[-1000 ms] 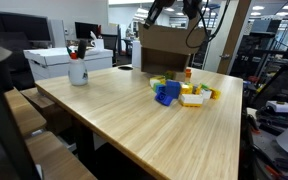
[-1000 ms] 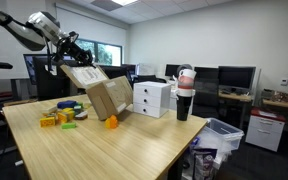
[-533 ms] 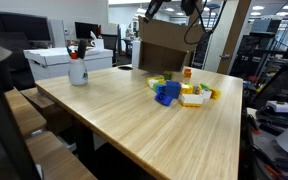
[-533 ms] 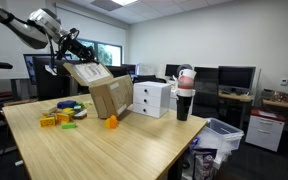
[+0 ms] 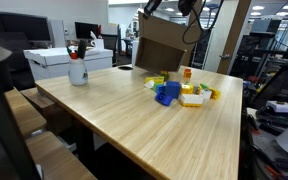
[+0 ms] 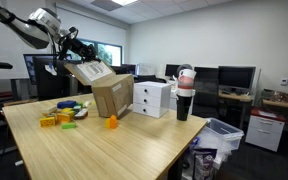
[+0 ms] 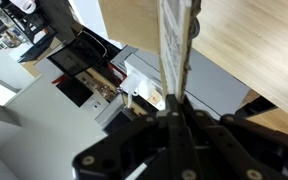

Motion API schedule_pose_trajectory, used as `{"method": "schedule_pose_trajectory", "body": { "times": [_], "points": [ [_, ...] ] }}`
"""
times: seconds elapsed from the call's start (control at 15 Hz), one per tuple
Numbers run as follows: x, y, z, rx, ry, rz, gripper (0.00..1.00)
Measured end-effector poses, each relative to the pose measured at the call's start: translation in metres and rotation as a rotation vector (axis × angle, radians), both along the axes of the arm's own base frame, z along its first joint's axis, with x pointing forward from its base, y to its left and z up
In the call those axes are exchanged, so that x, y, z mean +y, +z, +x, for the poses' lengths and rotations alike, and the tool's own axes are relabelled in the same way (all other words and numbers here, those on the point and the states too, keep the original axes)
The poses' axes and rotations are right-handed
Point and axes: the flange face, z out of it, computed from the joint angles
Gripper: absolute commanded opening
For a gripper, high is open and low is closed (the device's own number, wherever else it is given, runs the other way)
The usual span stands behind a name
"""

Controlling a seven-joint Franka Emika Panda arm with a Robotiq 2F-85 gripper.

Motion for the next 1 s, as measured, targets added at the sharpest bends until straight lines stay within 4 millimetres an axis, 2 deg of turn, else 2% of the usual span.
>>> {"method": "schedule_pose_trajectory", "body": {
  "times": [0.33,0.6,0.73,0.8,0.93,1.0],
  "points": [
    [-0.001,0.0,0.0,-0.028,-0.037,0.044,0.05],
    [-0.011,0.0,0.001,-0.108,-0.14,0.008,0.04],
    [-0.03,0.023,0.012,-0.137,-0.181,0.021,0.04],
    [-0.064,0.051,0.026,-0.166,-0.225,0.026,0.04],
    [-0.088,0.07,0.034,-0.19,-0.261,0.026,0.04],
    [-0.094,0.078,0.036,-0.202,-0.276,0.023,0.04]
  ]
}}
